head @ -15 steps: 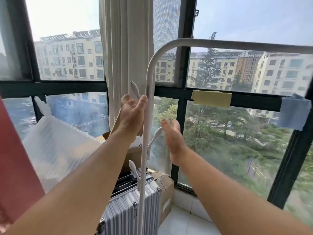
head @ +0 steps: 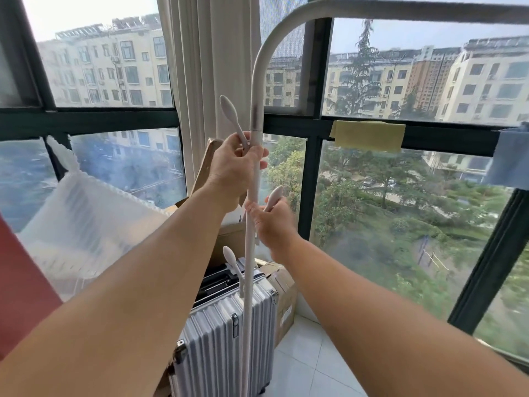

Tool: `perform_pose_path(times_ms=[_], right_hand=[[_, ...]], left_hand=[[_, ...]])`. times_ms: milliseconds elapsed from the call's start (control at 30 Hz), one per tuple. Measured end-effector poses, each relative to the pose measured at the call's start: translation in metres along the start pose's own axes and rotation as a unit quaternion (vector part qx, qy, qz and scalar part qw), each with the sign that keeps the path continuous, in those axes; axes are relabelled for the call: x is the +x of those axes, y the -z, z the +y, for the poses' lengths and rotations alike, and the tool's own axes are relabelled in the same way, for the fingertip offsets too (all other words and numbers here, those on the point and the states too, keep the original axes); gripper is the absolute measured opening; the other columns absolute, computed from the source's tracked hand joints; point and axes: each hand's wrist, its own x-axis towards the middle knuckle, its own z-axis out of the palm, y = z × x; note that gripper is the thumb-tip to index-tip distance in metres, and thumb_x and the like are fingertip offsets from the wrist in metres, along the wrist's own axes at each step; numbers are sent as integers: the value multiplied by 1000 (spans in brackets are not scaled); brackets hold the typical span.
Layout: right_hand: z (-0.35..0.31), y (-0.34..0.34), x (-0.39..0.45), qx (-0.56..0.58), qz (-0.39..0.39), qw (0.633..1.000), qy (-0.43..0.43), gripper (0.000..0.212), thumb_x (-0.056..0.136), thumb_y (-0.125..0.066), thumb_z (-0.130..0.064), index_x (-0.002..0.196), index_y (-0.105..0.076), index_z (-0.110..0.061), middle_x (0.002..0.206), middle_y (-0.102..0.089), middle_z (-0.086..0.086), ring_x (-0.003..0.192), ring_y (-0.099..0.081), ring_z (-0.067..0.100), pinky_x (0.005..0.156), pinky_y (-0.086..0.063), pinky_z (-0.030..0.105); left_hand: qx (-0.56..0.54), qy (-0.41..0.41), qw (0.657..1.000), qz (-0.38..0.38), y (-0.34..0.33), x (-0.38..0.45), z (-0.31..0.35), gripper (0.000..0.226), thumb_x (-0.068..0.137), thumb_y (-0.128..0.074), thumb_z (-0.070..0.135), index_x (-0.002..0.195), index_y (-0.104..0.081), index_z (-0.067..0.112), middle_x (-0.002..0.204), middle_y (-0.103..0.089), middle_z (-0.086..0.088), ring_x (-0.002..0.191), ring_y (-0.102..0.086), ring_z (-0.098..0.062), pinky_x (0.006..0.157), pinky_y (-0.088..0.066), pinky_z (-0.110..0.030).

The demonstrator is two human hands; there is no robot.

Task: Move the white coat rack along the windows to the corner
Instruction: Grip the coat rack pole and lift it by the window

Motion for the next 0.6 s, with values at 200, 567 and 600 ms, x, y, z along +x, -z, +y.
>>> perform_pose_path(times_ms=[200,567,600], right_hand=[[4,16,5,-28,20,999,42,36,87,-60,-30,108,-39,-11,79,-53,-3,80,-59,17,82,-53,42],[-5,93,26,-43,13,994,98,32,89,-58,-29,105,-37,-11,74,-46,-6,65,-48,3,52,-40,16],[-8,98,29,-42,9,994,102,33,89,-58,-29,105,-36,-11,75,-44,-8,66,-47,2,55,-38,16]], left_hand=[[5,-8,1000,1,-22,2,-3,9,93,-54,19,100,-55,24,95,-68,-3,87,-67,-19,80,-56,-28],[8,-59,998,8,-100,17,-3,12,93,-53,20,88,-54,31,81,-66,5,67,-65,-8,76,-58,-24],[10,-65,998,10,-106,21,-1,11,93,-53,20,87,-54,30,81,-66,5,66,-65,-6,77,-58,-24]])
